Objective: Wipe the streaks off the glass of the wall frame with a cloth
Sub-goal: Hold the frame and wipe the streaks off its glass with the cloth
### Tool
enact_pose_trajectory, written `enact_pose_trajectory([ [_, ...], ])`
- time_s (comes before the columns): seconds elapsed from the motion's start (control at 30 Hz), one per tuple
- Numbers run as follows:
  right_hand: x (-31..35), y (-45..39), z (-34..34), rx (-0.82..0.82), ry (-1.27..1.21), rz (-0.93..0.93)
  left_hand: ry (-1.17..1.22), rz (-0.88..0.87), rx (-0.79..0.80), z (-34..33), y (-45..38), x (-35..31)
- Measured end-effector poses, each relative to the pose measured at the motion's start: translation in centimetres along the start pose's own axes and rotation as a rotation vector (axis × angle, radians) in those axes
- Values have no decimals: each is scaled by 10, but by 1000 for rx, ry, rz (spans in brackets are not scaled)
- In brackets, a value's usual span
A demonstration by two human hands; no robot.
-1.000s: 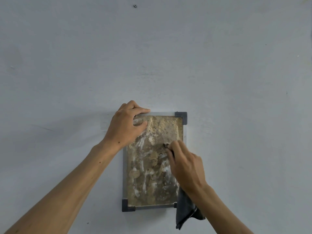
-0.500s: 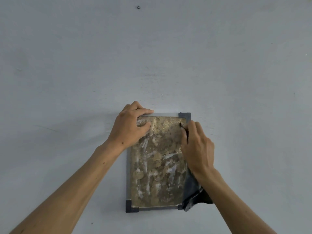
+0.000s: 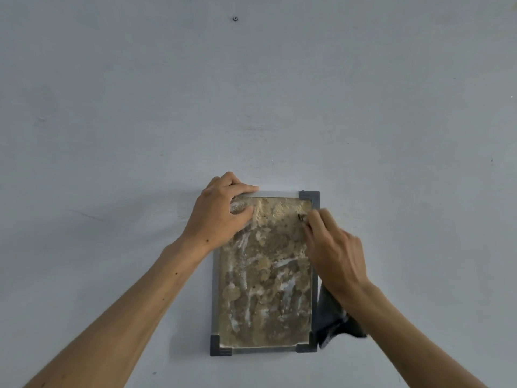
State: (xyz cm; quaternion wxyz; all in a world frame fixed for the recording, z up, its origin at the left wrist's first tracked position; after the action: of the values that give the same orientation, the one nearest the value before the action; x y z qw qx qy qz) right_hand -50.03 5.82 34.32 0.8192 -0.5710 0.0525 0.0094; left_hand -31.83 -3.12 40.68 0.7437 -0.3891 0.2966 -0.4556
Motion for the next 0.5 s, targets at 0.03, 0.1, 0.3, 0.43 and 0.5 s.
enact_pose_trajectory([
  [0.03,0,12,-3,13,-17,-1,0,1,-2,0,0,0],
  [0.1,0,25,-6,33,-42,-11,6,5,-4,-1,1,1],
  [0.3,-2,-31,15,-75,-75,-29,21,8,0,0,-1,0],
  [0.43,17,-29,2,-35,-142,51,10,9,-5,1,-1,0],
  [0.5,33,-8,-13,57,-137,140,-5,11,-2,1,-1,0],
])
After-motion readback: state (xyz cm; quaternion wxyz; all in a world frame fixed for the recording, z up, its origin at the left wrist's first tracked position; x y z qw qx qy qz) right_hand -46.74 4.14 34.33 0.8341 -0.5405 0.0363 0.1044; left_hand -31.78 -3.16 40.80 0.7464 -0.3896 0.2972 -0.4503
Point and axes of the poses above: each hand's wrist, its own y-axis away from the middle knuckle, its own z-axis out of the back of the hand, x = y × z, the point moved 8 cm from there along -y, towards the middle knuckle, and after that the axes turned 7 degrees about x, right-handed, at the moved point
